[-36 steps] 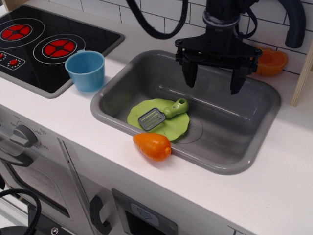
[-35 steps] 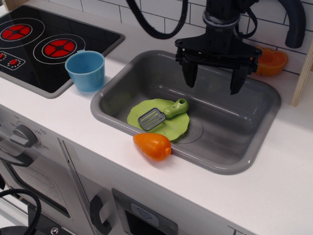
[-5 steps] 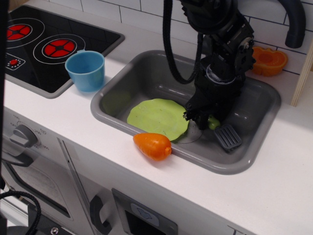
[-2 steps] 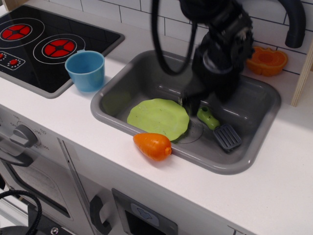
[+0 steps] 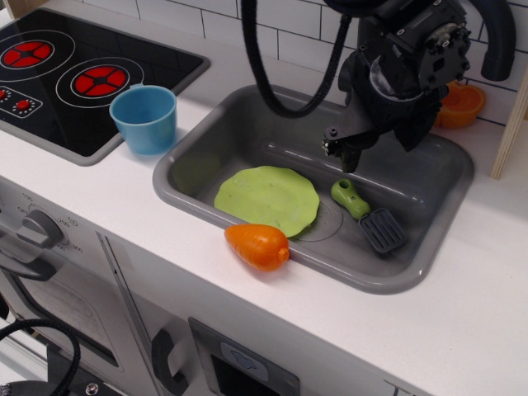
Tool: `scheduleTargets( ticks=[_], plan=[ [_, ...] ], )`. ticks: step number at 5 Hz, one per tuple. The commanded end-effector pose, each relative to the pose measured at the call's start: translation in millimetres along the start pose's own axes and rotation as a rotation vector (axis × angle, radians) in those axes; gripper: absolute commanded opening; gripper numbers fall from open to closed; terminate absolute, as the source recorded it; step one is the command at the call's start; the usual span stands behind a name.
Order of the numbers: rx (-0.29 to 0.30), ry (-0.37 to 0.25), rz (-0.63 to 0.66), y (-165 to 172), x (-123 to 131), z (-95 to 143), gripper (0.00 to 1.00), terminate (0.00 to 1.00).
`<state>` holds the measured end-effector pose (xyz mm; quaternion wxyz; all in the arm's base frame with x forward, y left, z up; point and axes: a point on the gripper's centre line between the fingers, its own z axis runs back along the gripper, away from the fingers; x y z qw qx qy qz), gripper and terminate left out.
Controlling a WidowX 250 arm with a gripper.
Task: Take spatula off plate sink
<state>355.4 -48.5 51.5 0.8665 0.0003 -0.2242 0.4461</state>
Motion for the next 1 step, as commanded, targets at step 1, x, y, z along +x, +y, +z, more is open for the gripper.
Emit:
scheduleTargets(
  ticks=[1],
  plan=[
    [-0.043,-0.023,0.017,-4.3,13.9,14.3,1.0,1.0]
  ],
)
